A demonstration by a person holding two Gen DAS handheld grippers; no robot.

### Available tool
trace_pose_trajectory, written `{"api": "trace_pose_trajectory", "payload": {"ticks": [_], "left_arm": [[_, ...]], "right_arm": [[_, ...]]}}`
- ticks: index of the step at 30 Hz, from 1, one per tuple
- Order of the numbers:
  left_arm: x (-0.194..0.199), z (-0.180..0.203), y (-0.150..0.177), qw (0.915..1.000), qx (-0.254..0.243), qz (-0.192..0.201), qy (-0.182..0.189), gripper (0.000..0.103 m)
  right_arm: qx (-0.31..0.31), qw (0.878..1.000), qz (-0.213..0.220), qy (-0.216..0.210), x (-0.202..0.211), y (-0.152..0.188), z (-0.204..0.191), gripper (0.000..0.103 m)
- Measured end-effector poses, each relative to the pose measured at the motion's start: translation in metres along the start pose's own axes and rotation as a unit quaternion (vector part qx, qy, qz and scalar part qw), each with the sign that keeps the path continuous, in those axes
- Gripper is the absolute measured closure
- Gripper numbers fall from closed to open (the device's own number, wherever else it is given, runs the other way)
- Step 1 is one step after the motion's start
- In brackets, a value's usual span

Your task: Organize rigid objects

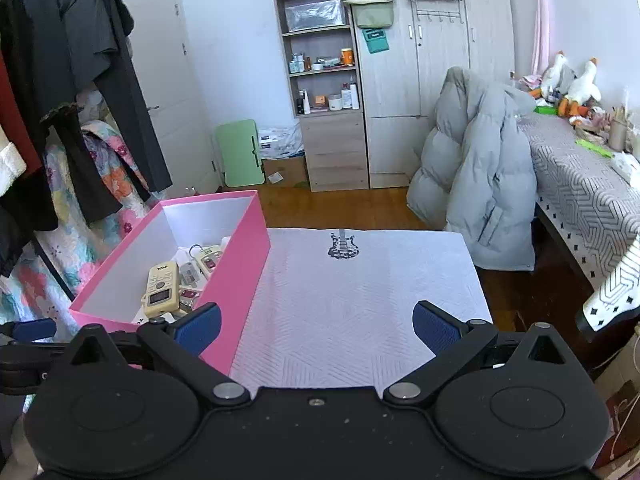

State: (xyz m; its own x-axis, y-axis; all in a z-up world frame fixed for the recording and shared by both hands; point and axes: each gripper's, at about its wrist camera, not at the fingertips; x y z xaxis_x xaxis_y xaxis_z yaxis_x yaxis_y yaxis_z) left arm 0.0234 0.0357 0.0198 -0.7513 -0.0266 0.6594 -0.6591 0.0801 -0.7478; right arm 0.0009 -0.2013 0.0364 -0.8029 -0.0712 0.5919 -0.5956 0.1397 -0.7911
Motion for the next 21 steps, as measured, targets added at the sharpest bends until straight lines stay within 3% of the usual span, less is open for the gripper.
{"api": "trace_pose_trajectory", "payload": {"ticks": [12,21], "left_arm": [[0.004,0.005,0.0,0.9999,-0.004,0.005,0.008,0.001],[0.003,0.009,0.002,1.0,-0.005,0.003,0.006,0.001]], "right_arm": [[-0.043,0.999,-0.022,-0.004,-0.008,0.001,0.014,0.0],[-0.017,0.999,-0.024,0.015,-0.011,0.004,0.011,0.0]]}}
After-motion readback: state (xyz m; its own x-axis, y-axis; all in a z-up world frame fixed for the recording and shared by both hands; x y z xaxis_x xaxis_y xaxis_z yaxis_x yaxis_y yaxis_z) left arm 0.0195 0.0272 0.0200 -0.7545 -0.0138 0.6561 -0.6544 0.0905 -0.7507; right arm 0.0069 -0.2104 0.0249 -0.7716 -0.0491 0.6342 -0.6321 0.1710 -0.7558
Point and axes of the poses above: each gripper's, at about its wrist camera, not at the fingertips, and x roughly against the way its jaws point, z to its right, y to its underside, and after that the axes turned 1 degree about -z, right-handed
